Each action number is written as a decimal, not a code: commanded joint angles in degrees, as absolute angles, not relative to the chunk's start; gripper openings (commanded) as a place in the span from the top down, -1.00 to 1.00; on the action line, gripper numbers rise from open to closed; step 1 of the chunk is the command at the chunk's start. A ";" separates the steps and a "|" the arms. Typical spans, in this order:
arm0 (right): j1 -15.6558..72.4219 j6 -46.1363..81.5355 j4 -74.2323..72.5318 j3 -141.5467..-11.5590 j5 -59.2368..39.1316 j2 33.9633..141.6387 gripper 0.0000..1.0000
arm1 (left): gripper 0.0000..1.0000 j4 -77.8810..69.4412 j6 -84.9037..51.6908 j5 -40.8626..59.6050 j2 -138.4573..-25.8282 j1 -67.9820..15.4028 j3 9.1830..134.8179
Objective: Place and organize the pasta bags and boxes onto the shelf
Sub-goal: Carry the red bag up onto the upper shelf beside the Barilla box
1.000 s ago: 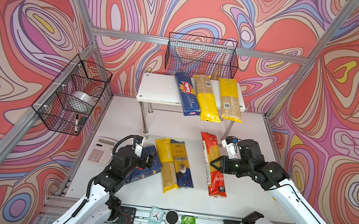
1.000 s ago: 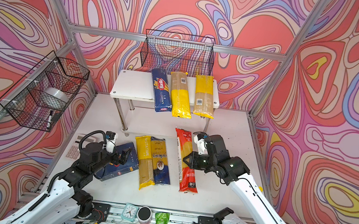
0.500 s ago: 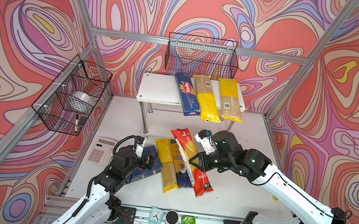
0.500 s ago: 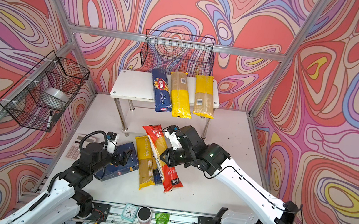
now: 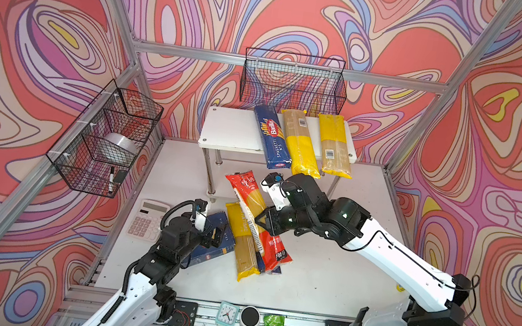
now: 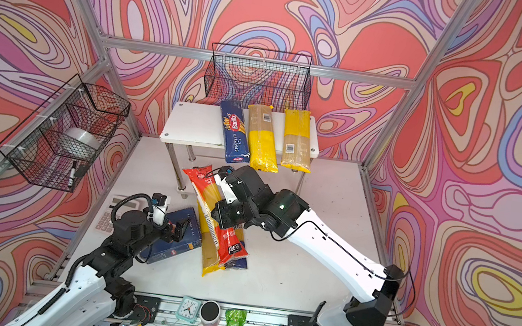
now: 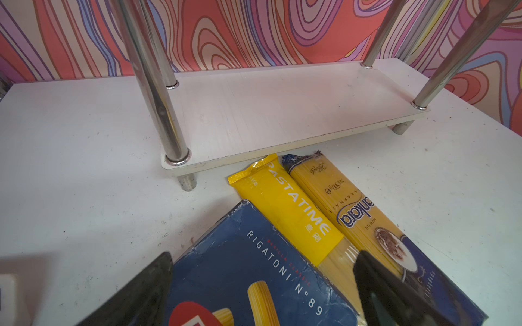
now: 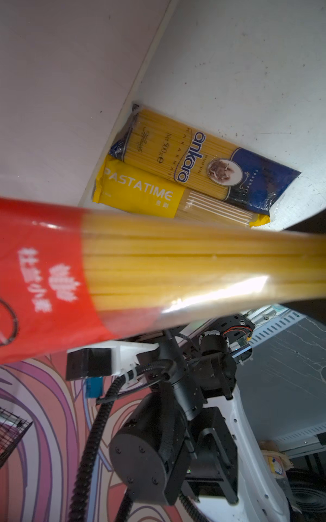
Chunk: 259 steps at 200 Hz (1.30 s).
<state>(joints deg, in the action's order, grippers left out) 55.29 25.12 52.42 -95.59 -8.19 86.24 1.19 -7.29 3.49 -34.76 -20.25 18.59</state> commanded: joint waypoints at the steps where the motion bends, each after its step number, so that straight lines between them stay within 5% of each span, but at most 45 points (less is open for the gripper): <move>1: 55.41 25.14 48.08 -100.84 -5.63 86.69 0.95 | -1.00 2.63 -7.12 3.58 -35.41 -20.00 18.79; 82: 55.82 23.51 47.58 -116.70 -5.31 96.12 0.96 | -1.00 2.72 -7.04 4.11 -36.34 -19.96 19.18; 176: 55.67 20.24 51.91 -130.77 6.04 104.86 0.92 | -1.00 3.32 -6.94 5.02 -35.81 -19.95 19.18; 259: 48.84 22.66 52.65 -146.17 1.08 114.74 0.91 | -1.00 4.18 -7.51 3.55 -31.42 -19.95 17.80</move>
<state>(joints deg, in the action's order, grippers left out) 51.48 21.28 60.86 -143.44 1.80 116.14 2.87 -7.31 4.23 -31.99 -20.25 18.52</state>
